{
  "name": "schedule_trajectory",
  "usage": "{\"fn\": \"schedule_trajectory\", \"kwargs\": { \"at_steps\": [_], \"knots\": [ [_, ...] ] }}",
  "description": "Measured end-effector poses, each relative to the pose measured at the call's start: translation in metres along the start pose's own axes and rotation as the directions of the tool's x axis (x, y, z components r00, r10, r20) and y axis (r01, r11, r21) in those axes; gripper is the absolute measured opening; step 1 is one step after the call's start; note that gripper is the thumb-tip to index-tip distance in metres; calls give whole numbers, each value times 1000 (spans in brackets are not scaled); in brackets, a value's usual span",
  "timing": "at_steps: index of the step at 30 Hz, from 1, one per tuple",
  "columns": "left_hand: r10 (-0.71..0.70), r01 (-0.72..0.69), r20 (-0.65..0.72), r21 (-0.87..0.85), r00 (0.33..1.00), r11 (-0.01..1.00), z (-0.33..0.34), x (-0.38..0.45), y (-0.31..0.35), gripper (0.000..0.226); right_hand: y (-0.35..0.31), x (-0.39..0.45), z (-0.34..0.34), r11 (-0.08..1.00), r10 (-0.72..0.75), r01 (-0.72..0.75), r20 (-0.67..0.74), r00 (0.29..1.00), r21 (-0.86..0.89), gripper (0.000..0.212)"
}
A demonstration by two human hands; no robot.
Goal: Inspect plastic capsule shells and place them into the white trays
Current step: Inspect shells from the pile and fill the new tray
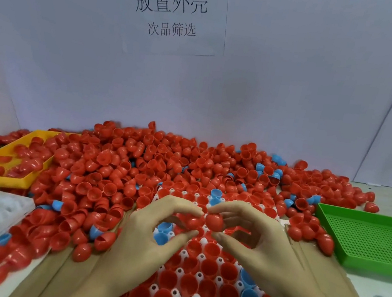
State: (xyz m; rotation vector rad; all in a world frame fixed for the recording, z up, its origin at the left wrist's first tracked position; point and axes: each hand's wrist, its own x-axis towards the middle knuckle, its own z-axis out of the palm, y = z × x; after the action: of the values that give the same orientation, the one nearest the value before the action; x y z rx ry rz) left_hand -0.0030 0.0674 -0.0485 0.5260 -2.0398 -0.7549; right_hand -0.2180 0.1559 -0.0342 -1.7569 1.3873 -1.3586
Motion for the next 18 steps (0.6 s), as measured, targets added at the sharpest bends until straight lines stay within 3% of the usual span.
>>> {"fn": "schedule_trajectory", "kwargs": {
  "at_steps": [3, 6, 9, 12, 14, 16, 18],
  "knots": [
    [-30, 30, -9, -14, 999, 999, 0, -3, -1, 30, 0, 0, 1, 999, 18, -18, 1, 1000, 44, 32],
    [-188, 193, 46, -165, 981, 967, 0, -5, 4, 35, -2, -1, 1, 995, 76, -75, -9, 997, 71, 16],
    [-266, 293, 131, -280, 955, 914, 2, -3, 10, 22, -1, -2, 5, 995, 96, -96, 7, 995, 33, 35],
    [-351, 392, 177, -356, 920, 848, 7, -2, 14, 27, 1, -4, 9, 996, 83, -83, 36, 996, -15, 49],
    [-399, 447, 201, -396, 895, 802, 8, -2, 15, 29, 1, -4, 11, 998, 65, -64, 24, 998, -27, 36],
    [-435, 478, 199, -422, 878, 771, 6, 0, 15, 31, 2, -4, 13, 997, 58, -58, -11, 998, 42, 9],
    [-460, 490, 181, -436, 869, 755, 4, 1, 14, 38, 1, -4, 15, 996, 31, -28, -30, 999, 87, 24]
  ]
}}
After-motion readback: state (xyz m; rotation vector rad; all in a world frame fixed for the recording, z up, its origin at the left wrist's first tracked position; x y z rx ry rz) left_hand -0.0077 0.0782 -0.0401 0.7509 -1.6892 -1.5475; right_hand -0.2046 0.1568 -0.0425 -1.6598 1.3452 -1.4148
